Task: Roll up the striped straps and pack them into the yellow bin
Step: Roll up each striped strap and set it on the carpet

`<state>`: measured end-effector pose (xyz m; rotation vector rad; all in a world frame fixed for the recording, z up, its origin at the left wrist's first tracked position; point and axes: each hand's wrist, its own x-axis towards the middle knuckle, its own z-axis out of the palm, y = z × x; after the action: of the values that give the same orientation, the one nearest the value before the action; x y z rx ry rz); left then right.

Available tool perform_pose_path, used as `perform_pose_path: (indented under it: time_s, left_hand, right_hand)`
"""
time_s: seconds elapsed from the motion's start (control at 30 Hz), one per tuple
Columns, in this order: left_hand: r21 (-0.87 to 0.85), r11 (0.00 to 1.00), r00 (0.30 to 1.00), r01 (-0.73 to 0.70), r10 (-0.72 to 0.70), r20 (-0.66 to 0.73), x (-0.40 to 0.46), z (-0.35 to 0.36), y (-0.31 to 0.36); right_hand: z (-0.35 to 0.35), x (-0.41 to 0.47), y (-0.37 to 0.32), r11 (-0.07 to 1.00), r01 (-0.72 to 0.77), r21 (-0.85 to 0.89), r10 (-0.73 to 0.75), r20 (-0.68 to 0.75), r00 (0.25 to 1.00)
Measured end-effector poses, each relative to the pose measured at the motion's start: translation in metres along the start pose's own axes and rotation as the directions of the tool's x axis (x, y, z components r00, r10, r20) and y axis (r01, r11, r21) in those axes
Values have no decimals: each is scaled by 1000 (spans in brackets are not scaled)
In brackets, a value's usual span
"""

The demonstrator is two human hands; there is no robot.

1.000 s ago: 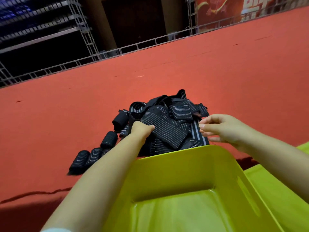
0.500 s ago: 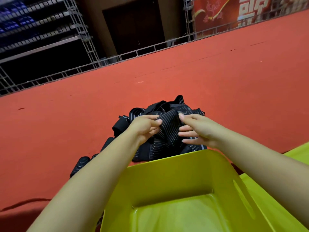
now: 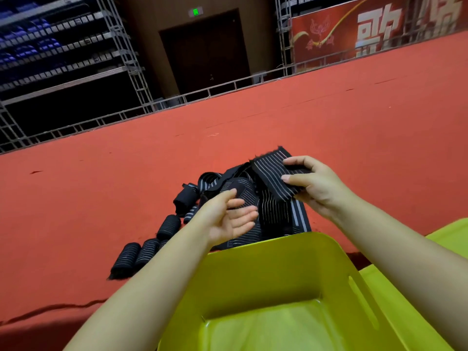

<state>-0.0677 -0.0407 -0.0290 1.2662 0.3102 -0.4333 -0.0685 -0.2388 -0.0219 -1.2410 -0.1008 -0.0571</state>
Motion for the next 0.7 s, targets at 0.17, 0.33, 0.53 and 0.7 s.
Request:
perform_pose_path:
  time_s: [0.17, 0.33, 0.53, 0.7]
  left_hand:
    - [-146, 982, 980, 120, -94, 173, -6, 14, -4]
    - [-156, 988, 989, -14, 37, 145, -18, 14, 7]
    - [572, 820, 997, -13, -36, 75, -51, 24, -20]
    - [402, 915, 958, 18, -131, 254, -71, 19, -30]
  right_hand:
    - [5, -37, -16, 996, 39, 86, -54, 183, 982]
    - [-7, -80, -8, 999, 44, 17, -47, 344, 938]
    - [-9, -99, -9, 996, 90, 6, -88, 300, 950]
    - [3, -109, -9, 990, 138, -36, -118, 339, 933]
